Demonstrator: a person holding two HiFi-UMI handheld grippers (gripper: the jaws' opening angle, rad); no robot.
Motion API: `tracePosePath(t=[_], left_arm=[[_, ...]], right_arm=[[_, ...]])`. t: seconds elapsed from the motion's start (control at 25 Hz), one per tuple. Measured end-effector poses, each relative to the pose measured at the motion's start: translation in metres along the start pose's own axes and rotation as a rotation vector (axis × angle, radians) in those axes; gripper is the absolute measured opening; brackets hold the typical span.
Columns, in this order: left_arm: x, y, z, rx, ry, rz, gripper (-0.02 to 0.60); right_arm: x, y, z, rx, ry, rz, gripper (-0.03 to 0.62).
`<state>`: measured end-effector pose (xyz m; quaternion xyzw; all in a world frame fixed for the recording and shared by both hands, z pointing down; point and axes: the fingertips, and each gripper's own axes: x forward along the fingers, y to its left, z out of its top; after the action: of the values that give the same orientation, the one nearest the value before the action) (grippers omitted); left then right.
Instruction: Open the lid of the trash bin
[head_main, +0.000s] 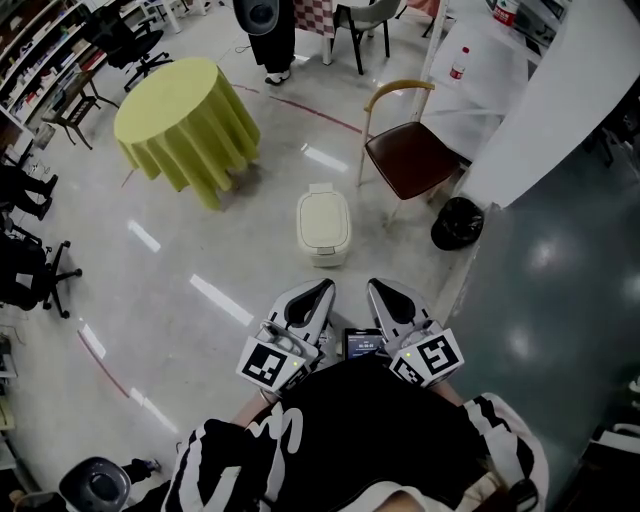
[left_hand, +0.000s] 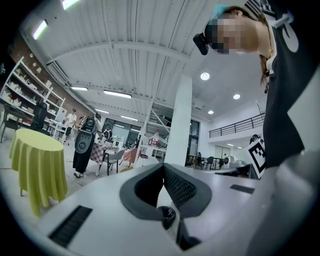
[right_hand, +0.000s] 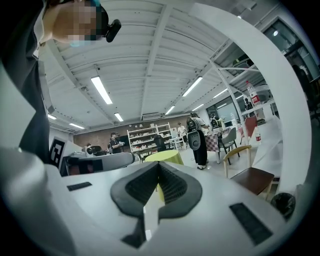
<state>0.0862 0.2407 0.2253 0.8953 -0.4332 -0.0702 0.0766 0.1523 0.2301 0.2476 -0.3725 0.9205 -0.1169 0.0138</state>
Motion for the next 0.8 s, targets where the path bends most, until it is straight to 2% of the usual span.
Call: tracePosePath(t=[0.8], left_arm=[[0.045,0.077,0.015,0.006,-0.001,-0.028,0.008]], right_arm=[[0.085,-0.031,0.016,-0.008,-0.001,-0.017,0.003]])
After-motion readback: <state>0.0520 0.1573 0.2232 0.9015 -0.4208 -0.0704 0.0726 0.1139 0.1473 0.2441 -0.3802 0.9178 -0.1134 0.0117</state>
